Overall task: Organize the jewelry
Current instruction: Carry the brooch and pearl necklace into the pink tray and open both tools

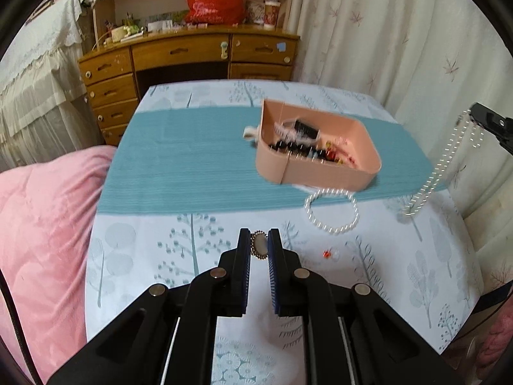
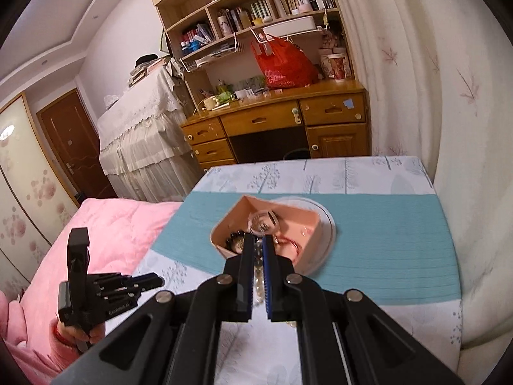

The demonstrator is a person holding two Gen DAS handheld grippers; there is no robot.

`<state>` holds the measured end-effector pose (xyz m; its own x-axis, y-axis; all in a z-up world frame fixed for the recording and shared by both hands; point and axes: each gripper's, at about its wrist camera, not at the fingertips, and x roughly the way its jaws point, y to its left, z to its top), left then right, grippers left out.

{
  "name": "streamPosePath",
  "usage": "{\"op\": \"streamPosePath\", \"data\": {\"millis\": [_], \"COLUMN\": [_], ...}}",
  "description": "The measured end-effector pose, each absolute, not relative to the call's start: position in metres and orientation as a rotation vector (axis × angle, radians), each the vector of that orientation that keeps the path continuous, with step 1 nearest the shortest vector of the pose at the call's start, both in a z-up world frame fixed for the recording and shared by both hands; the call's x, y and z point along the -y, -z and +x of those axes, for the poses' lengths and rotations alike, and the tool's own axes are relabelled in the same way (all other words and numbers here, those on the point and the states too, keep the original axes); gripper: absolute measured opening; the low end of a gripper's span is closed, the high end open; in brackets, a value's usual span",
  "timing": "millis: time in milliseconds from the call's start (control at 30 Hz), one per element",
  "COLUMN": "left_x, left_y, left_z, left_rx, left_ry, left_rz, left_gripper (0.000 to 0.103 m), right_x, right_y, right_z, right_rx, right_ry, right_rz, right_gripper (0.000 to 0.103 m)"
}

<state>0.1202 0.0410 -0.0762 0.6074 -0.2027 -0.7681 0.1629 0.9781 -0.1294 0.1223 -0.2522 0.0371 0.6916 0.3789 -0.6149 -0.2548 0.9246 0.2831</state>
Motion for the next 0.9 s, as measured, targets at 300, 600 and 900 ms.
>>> {"op": "streamPosePath", "data": {"millis": [300,600,900], "left_x": [-0.028,-0.009,0.015], "left_y": [0.035,0.018,0.038], "left_z": [0.155,0.201,0.241], "left_rx": [-0.797,-0.769,-0.800], "left_ry": [0.239,0.269,0.306], "left_rz": [-0.030,-0.034,-0.059], "left_gripper": [0.008,0.008,0.008], "right_x": [0.236,0.235,0.235], "right_y": [-0.060,-0.044,-0.015], "right_z": [0.164,0.199,0.216], "right_rx": [-0.677,-0.720,-0.792], "right_ry": [-0.385,-0.387,-0.388], "right_rz": [0.189,0.239,0.235], "right_gripper": [0.005,0.005,0.006]}}
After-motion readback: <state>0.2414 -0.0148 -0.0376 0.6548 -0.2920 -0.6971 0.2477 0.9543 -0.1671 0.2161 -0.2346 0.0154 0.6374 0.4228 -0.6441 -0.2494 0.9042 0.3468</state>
